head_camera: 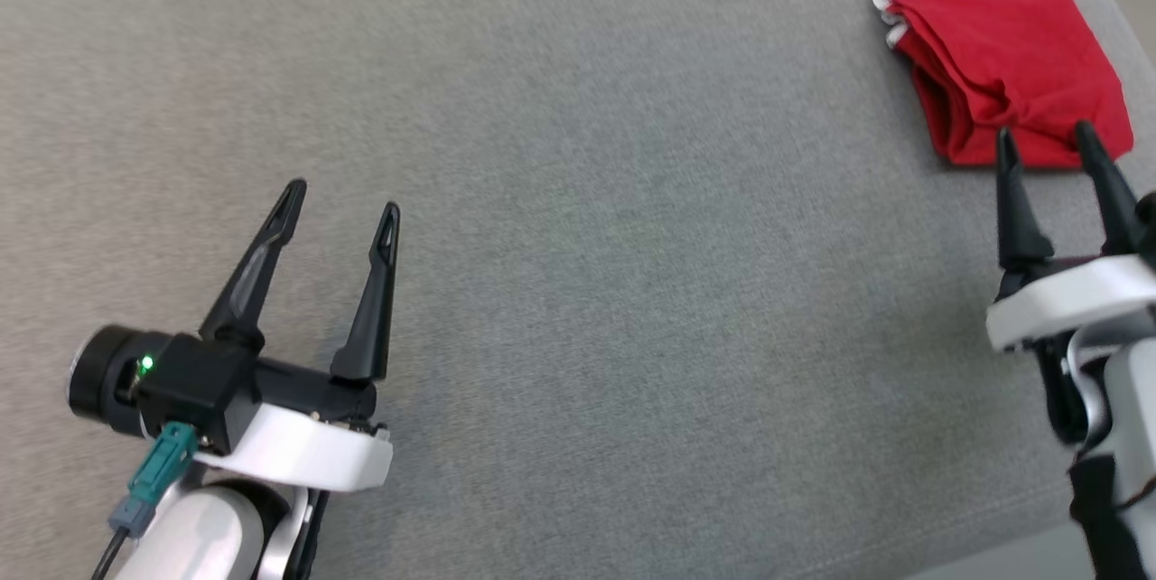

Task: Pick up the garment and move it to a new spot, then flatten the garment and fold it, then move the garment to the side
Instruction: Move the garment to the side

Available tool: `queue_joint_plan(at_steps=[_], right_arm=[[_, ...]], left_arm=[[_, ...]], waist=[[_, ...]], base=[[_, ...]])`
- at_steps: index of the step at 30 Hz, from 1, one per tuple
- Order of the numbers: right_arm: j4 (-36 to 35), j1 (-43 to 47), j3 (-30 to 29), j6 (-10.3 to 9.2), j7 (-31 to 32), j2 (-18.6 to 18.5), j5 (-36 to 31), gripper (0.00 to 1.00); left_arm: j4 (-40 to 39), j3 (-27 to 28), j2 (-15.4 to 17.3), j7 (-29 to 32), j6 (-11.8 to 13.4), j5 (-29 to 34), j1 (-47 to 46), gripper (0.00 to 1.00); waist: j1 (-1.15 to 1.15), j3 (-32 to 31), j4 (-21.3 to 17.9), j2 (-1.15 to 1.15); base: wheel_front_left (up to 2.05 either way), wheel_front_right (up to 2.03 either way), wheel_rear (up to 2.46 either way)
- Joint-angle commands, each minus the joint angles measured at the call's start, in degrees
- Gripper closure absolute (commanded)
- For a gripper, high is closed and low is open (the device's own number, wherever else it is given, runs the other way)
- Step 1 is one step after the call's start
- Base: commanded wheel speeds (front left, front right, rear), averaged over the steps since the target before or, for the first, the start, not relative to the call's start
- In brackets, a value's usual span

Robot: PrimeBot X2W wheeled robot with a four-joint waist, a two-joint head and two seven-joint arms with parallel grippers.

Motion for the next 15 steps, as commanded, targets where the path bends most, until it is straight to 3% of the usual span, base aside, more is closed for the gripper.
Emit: queue_joint_plan(at_steps=[1, 8, 15], right_arm=[[-2.5, 2.8, -1.1, -0.02, -0.2, 0.9, -0.2, 0.0], [-13.3, 13.2, -1.8, -0.01, 1.1, 6.0, -0.7, 0.0], [-19.8, 18.8, -2.2, -0.02, 4.6, 7.7, -1.4, 0.0]], left_arm=[[0.8, 0.4, -0.4, -0.9, 0.7, -0.6, 1.4, 0.0], [4.6, 2.7, -2.7, -4.2, 3.5, -4.1, 7.6, 0.0], [6.7, 5.5, -2.9, -5.7, 5.5, -6.5, 12.3, 0.0]], waist=[[0.0, -3.8, 2.9, 0.0], [0.0, -10.2, 9.3, 0.0], [0.0, -14.3, 13.6, 0.0]], base=[[0.0, 0.0, 0.0], [0.0, 0.0, 0.0], [0.0, 0.0, 0.0]])
